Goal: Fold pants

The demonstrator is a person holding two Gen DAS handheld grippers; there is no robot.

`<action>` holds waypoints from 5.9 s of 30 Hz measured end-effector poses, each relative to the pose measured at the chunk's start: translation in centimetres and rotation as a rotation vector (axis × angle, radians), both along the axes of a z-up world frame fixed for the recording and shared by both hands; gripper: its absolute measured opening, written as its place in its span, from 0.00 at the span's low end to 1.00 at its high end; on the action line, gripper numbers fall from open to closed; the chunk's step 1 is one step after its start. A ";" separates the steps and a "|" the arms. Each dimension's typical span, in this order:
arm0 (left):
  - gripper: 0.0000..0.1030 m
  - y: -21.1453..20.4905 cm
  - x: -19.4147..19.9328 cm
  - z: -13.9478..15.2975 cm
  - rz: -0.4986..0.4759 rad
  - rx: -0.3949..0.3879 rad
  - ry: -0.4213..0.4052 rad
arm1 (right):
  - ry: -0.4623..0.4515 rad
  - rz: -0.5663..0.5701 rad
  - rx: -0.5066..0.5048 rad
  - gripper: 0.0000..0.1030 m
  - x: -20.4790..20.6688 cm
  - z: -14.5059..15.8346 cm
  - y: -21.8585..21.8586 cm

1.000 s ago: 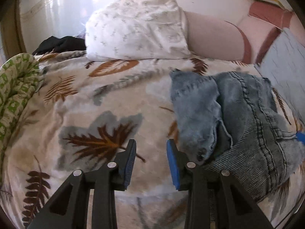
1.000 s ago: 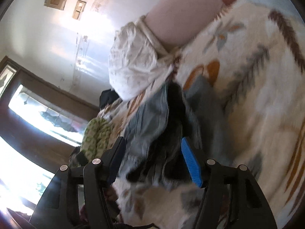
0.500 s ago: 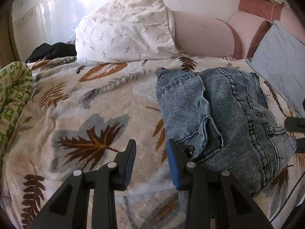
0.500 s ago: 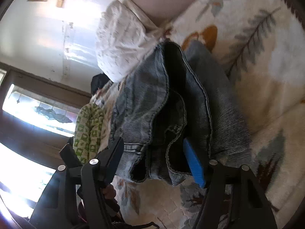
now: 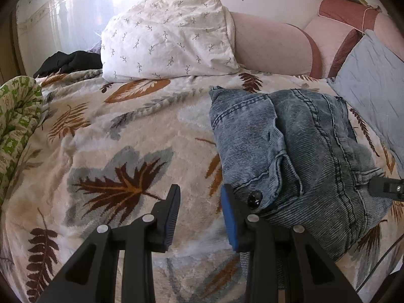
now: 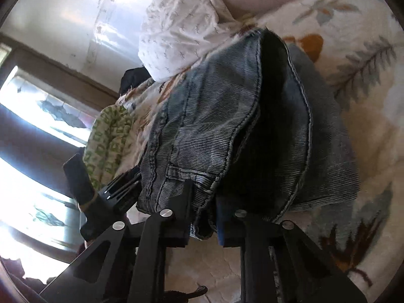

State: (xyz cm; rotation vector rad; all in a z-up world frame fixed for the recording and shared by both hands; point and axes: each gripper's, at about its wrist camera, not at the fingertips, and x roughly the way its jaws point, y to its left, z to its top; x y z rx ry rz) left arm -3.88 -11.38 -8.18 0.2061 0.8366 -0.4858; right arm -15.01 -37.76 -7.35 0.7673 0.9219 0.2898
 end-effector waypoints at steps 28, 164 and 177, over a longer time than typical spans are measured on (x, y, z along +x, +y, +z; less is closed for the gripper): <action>0.74 -3.8 -3.5 0.6 -0.161 0.066 -0.084 | 0.139 -0.239 -0.193 0.22 -2.5 -2.4 -8.1; 1.00 -5.5 1.7 -0.9 -0.310 -0.166 0.187 | 0.199 -0.306 -0.101 0.81 1.2 -3.6 -10.4; 1.00 -5.9 3.8 -3.1 -0.310 -0.341 0.414 | 0.137 -0.214 0.034 0.85 3.3 -4.9 -9.2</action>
